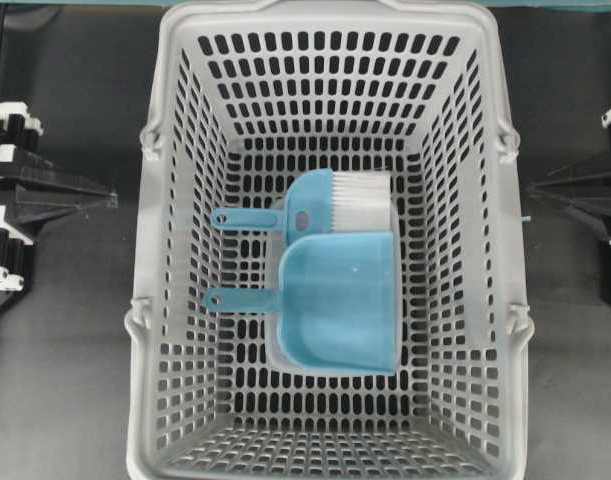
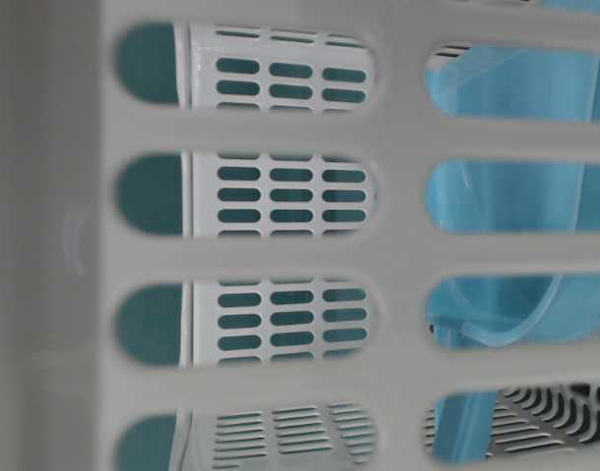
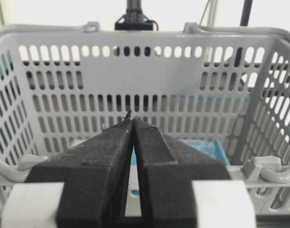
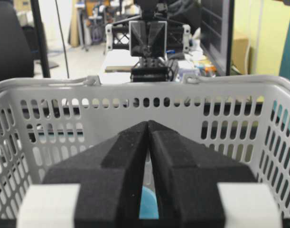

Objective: Pick up the dustpan from the shopping basket with the left arm.
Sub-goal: 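Move the left gripper over the basket toward the blue dustpan handle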

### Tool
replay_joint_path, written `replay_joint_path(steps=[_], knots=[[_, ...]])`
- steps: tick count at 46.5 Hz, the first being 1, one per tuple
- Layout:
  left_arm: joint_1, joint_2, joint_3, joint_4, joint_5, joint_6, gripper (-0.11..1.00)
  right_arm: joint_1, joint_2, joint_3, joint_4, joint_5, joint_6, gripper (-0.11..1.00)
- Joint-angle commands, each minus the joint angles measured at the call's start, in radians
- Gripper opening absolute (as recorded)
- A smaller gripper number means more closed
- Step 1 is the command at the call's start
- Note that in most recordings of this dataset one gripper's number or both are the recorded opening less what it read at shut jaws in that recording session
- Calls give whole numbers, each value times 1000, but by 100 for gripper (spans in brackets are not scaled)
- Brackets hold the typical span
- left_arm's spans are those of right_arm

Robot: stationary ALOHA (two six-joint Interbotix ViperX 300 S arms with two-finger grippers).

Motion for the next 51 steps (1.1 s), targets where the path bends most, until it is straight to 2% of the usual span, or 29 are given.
replay_joint_path(steps=[1, 5, 16, 27, 36, 38, 41, 47, 51], knots=[[-17, -2, -115, 41, 75, -26, 6, -5, 8, -18, 6, -5, 8, 0], [-21, 31, -202, 41, 209, -32, 0, -3, 3, -20, 25, 23, 20, 0], [-52, 213, -456, 43, 640, -32, 0, -3, -3, -52, 23, 170, 66, 0], [-84, 439, -658, 41, 876, -29, 0, 3, -6, -75, 25, 230, 69, 0], [-112, 592, -793, 41, 1048, -29, 0, 43, -6, -81, 25, 242, 69, 2], [-114, 626, -827, 41, 1094, -31, 0, 54, -6, -83, 25, 250, 71, 7], [-114, 666, -867, 43, 1154, -32, 0, 66, -6, -84, 28, 278, 75, 23], [-114, 741, -943, 41, 1262, -32, 1, 78, -6, -94, 29, 341, 115, 63], [-112, 788, -980, 43, 1315, -40, 12, 86, -11, -94, 25, 357, 132, 80]])
